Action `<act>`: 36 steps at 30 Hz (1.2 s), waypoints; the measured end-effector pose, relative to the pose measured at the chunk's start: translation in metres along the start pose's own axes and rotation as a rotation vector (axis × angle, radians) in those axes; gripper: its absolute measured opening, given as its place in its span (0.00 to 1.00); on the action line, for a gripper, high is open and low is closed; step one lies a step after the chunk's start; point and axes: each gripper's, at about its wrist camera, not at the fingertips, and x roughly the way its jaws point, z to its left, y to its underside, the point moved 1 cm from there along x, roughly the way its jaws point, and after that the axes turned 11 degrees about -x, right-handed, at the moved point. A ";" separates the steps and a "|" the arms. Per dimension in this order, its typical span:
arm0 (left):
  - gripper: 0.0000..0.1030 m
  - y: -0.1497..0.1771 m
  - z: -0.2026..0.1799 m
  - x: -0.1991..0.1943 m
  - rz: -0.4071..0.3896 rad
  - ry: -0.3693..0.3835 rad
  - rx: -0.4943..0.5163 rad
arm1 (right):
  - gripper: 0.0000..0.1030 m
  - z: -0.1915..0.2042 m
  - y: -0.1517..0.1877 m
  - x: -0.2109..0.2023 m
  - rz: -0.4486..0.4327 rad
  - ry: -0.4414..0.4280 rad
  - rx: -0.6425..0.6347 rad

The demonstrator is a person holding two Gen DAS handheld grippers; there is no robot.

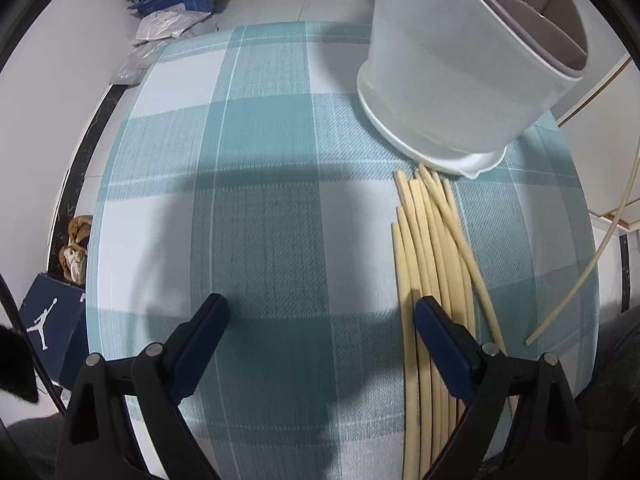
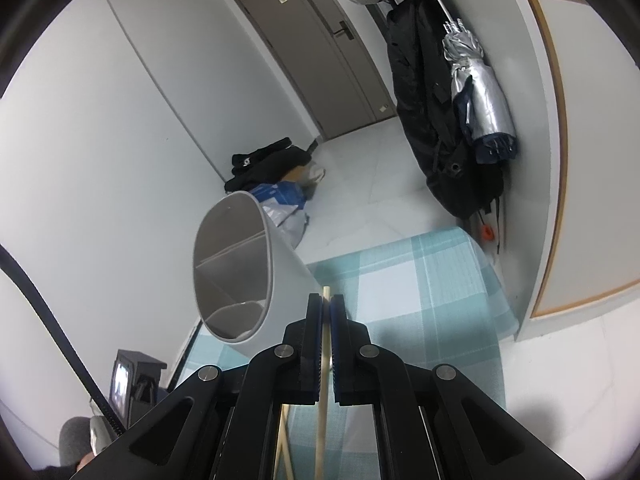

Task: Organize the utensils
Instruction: 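Lower the left tool and close on a chopstick while the right tool holds its chopstick, then lift both held chopsticks and carry them above the white utensil holder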

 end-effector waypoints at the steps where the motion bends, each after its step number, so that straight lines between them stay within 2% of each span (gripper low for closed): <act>1: 0.90 0.001 0.001 0.000 -0.001 -0.001 0.000 | 0.03 -0.001 0.000 0.000 -0.001 0.001 0.003; 5: 0.85 0.003 0.002 0.001 -0.004 -0.046 0.010 | 0.03 -0.005 0.000 0.000 -0.004 0.001 0.015; 11: 0.83 -0.002 -0.004 0.003 -0.010 -0.048 0.012 | 0.03 -0.005 0.000 -0.002 -0.008 -0.008 0.025; 14: 0.63 -0.010 -0.009 0.002 -0.033 -0.039 -0.003 | 0.03 -0.002 0.000 -0.003 -0.013 -0.008 0.013; 16: 0.30 -0.016 -0.013 0.001 -0.044 -0.030 0.001 | 0.03 -0.001 0.000 -0.003 -0.012 -0.016 0.004; 17: 0.21 -0.016 -0.016 0.000 -0.046 -0.024 0.004 | 0.03 0.000 0.001 -0.003 -0.012 -0.015 -0.002; 18: 0.08 -0.016 -0.020 0.000 -0.042 -0.012 0.003 | 0.03 0.001 0.001 -0.003 -0.014 -0.014 -0.008; 19: 0.04 -0.018 -0.021 0.001 -0.040 -0.003 -0.002 | 0.03 0.001 0.001 -0.003 -0.016 -0.016 -0.013; 26: 0.01 -0.022 -0.013 -0.009 -0.101 0.066 -0.071 | 0.03 0.009 0.000 -0.005 -0.031 -0.014 -0.062; 33: 0.01 -0.013 -0.001 -0.064 -0.233 0.177 -0.124 | 0.03 0.029 0.004 -0.012 -0.053 -0.014 -0.128; 36: 0.01 -0.012 0.005 -0.067 -0.220 0.205 -0.137 | 0.03 0.039 0.006 -0.012 -0.056 -0.006 -0.161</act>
